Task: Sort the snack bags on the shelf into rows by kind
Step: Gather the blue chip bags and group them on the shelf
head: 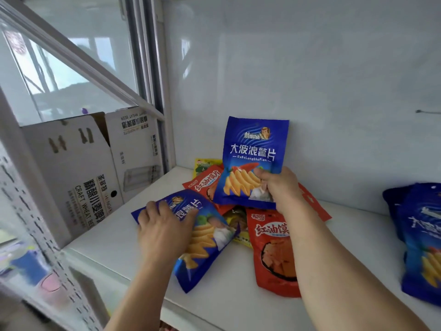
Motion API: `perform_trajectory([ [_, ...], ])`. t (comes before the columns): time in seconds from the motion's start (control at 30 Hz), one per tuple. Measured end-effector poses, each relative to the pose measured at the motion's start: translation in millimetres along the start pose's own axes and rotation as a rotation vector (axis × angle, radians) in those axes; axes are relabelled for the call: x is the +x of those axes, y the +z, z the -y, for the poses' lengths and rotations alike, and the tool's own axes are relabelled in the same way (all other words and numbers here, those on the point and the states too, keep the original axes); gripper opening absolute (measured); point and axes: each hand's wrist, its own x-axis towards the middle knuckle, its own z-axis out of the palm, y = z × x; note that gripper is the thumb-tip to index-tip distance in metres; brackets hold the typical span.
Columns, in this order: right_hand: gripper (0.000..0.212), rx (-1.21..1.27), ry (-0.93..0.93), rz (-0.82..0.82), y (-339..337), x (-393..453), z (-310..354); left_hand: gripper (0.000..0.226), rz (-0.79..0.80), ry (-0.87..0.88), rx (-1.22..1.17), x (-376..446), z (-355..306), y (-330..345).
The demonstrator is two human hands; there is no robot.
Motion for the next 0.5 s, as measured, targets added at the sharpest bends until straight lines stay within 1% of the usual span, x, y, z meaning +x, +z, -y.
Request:
perform_trajectory([
  [0.13,0.016,0.077,-0.010,-0.022,1,-14,-14,0.096,0.076,-0.076,0.073,-11,11,-6],
  [0.27,0.020,0.021,-0.019,-0.082,12,-21,-34,0.098,0.134,-0.125,0.053,-17,13,-14],
  [0.33,0.020,-0.006,-0.038,-0.103,17,-24,-39,0.099,0.153,-0.118,0.054,-20,10,-16],
  [0.43,0.017,0.024,-0.042,-0.124,20,-28,-43,0.097,0.176,-0.074,0.035,-20,5,-12],
  [0.5,0.019,0.017,-0.040,-0.135,21,-31,-44,0.094,0.193,-0.029,0.035,-18,6,-6],
])
